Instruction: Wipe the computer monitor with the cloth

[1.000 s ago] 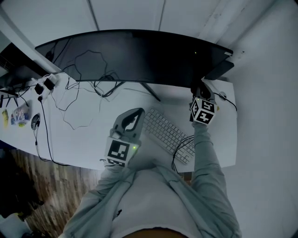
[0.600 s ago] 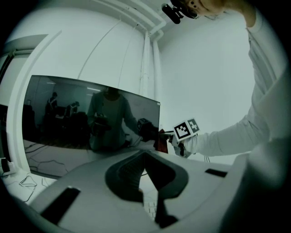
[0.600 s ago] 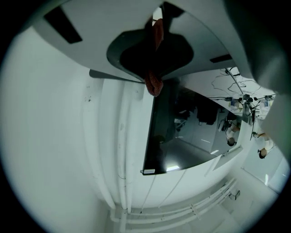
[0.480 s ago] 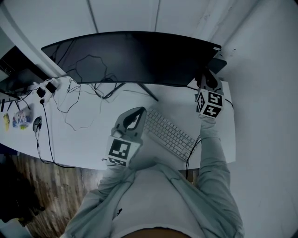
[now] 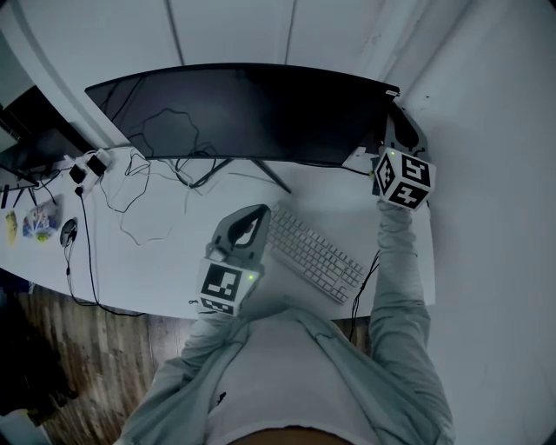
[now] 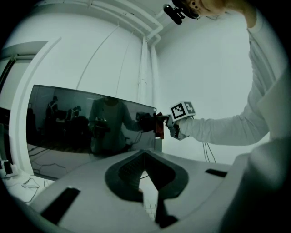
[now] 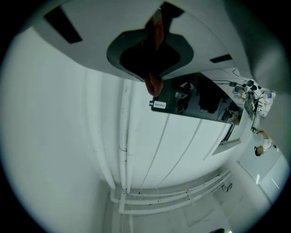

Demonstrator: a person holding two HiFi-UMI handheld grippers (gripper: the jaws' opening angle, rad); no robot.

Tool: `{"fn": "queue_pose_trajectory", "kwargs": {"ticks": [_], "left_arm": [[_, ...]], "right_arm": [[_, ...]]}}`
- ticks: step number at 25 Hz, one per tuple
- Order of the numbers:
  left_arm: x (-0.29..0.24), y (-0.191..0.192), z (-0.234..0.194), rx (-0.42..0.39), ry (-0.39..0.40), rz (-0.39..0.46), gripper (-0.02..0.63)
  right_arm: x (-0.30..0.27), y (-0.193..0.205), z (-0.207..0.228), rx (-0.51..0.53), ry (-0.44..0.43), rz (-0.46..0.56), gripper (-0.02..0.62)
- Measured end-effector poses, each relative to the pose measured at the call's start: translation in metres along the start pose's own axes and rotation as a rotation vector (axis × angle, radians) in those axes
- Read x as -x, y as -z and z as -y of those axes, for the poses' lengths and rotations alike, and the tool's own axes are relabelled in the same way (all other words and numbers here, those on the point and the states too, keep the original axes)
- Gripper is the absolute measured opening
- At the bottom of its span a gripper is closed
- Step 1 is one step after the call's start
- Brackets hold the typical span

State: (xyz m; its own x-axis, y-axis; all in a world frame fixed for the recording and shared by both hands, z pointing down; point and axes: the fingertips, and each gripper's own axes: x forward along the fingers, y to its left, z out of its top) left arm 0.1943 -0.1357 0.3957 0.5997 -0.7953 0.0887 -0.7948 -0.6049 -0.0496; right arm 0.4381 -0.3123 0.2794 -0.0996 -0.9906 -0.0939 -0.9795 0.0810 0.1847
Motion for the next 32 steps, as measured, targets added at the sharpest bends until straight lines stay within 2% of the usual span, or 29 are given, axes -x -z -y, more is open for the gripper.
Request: {"fn": "queue_pose_trajectory", "kwargs": {"ticks": [7, 19, 23, 29, 32], "left_arm": [[0.009, 0.001, 0.000, 0.001, -0.023, -0.001, 0.021], [0.015, -0.005, -0.001, 0.000, -0.035, 0.019, 0.021], [0.019, -0.003, -0.005, 0.007, -0.049, 0.021, 0.021], [0.035, 0.002, -0.017, 0.020, -0.072, 0.016, 0.021], [0.045, 0.007, -0.028, 0.026, -0.082, 0.012, 0.021]], "right_arm": [[0.002, -0.038, 0.006, -0.009, 0.008, 0.048, 0.040], [0.001, -0.070, -0.001, 0.096, 0.002, 0.081, 0.039], [-0.001, -0.074, -0.017, 0.174, -0.011, 0.081, 0.040], [-0.002, -0.079, -0.036, 0.196, -0.006, 0.075, 0.040], [-0.004, -0.082, -0.058, 0.222, -0.033, 0.067, 0.040]]}}
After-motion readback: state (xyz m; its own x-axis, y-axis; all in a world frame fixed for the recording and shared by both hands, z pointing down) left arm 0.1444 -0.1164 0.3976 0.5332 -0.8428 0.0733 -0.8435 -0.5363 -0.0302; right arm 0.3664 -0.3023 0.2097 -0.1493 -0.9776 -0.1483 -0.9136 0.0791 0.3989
